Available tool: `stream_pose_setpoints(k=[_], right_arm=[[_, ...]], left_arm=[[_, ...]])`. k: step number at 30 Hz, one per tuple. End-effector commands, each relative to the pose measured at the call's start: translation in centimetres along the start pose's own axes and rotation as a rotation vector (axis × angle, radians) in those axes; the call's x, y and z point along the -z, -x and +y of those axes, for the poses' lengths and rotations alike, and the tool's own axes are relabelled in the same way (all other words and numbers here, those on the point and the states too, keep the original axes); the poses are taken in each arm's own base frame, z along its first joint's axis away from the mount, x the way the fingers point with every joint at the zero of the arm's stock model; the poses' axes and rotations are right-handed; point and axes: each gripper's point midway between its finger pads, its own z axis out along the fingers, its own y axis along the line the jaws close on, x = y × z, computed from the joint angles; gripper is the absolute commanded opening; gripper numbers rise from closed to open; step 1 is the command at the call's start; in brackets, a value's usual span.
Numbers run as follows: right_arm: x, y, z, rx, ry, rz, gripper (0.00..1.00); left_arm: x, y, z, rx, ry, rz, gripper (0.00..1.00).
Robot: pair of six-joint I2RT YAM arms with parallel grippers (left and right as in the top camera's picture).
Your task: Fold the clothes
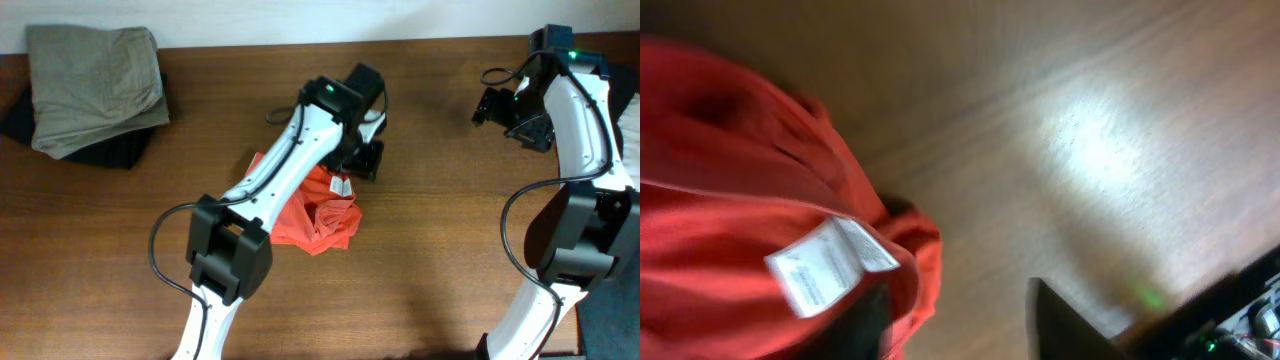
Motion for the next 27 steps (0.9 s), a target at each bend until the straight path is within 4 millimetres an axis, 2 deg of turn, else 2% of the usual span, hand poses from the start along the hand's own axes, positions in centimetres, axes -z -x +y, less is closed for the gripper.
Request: stream_pose_setpoints(k=[1, 2, 4, 5, 8, 10, 13, 15, 16, 18, 22, 23, 25, 27], right_arm=[[0.3, 0.4, 0.0, -0.008, -0.001, -0.014, 0.99], [0.3, 0.4, 0.0, -0.008, -0.001, -0.014, 0.99], [0.3, 0.4, 0.0, -0.008, -0.001, -0.014, 0.99], [0.3, 0.4, 0.0, -0.008, -0.001, -0.014, 0.99], [0.3, 0.4, 0.0, -0.008, -0.001, -0.014, 0.99], [0.3, 0.4, 0.0, -0.008, -0.001, -0.014, 0.99], [0.3, 0.4, 0.0, -0.008, -0.001, -0.014, 0.99], [0.3, 0.4, 0.0, -0.008, -0.001, -0.014, 0.99], [0.3, 0.4, 0.0, -0.008, -0.001, -0.014, 0.99], [0.3, 0.4, 0.0, -0.008, -0.001, -0.014, 0.99], [0.3, 0.4, 0.0, -0.008, -0.001, -0.014, 0.99], [0.3, 0.4, 0.0, -0.008, -0.001, -0.014, 0.99], [0.3, 0.4, 0.0, -0.008, -0.001, -0.014, 0.98], [0.3, 0.4, 0.0, -0.008, -0.001, -0.014, 0.99]], left_arm=[[2.4, 2.2, 1.9, 0.021, 0.041, -0.093, 0.74], [2.3, 2.4, 3.5, 0.08, 0.078, -0.096, 0.82], [1.5, 2.2, 6.8, 0.237, 0.138, -0.071, 0.83], [0.8, 2.1, 7.5, 0.261, 0.12, -0.048, 0.83], [-2.7, 2.4, 8.0, 0.336, 0.004, 0.021, 0.81], [-4.7, 2.7, 8.5, 0.374, -0.01, 0.038, 0.8], [-5.8, 3.8, 8.7, 0.372, -0.017, 0.006, 0.77], [-5.8, 4.2, 8.7, 0.367, -0.022, -0.011, 0.67], [-5.8, 4.4, 8.7, 0.364, -0.024, -0.019, 0.57], [-5.7, 4.6, 8.6, 0.36, -0.024, -0.026, 0.31], [-5.6, 4.8, 8.2, 0.352, -0.027, -0.031, 0.11], [-5.6, 4.8, 8.1, 0.35, -0.028, -0.03, 0.01], [-5.1, 5.2, 7.2, 0.332, -0.038, -0.046, 0.0], [-3.5, 6.2, 5.8, 0.302, -0.048, -0.084, 0.01]])
